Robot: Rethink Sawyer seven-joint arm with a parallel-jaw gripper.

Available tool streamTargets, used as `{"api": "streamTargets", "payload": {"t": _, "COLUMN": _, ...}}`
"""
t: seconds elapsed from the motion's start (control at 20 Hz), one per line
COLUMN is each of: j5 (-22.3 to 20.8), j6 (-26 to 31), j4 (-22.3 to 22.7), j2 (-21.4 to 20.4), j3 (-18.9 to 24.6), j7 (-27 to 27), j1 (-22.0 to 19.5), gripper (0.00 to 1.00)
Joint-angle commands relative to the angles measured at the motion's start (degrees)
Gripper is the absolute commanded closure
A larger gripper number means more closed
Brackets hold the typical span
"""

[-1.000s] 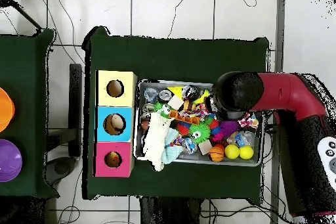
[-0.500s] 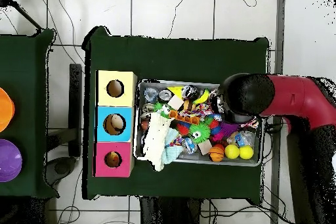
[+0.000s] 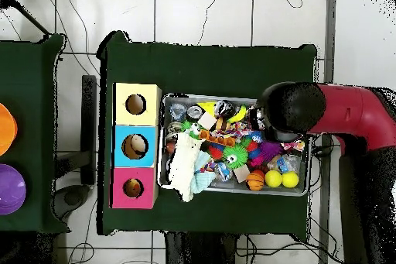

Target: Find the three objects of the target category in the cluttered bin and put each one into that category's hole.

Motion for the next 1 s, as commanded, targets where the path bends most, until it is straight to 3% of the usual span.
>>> {"api": "streamTargets", "payload": {"t": 0.05, "j5": 1.2, "j6": -3.5, "j4": -4.1, "j2": 4.9, "j3": -1.8, "j7": 7.7, "j1": 2.1, "gripper": 1.0}}
{"api": "streamTargets", "payload": {"t": 0.5, "j5": 2.5, "j6": -4.9, "j4": -9.7, "j2": 9.0, "j3": -1.6, "j7": 5.9, "j1": 3.3, "gripper": 1.0}}
{"api": "streamTargets", "payload": {"t": 0.55, "j5": 2.7, "j6": -5.3, "j4": -9.6, "j2": 8.9, "j3": -1.6, "j7": 4.9, "j1": 3.3, "gripper": 0.0}}
{"api": "streamTargets", "payload": {"t": 1.0, "j5": 5.3, "j6": -1.4, "j4": -9.2, "j2": 10.8, "j3": -3.6, "j7": 7.0, "j1": 3.7, "gripper": 0.0}}
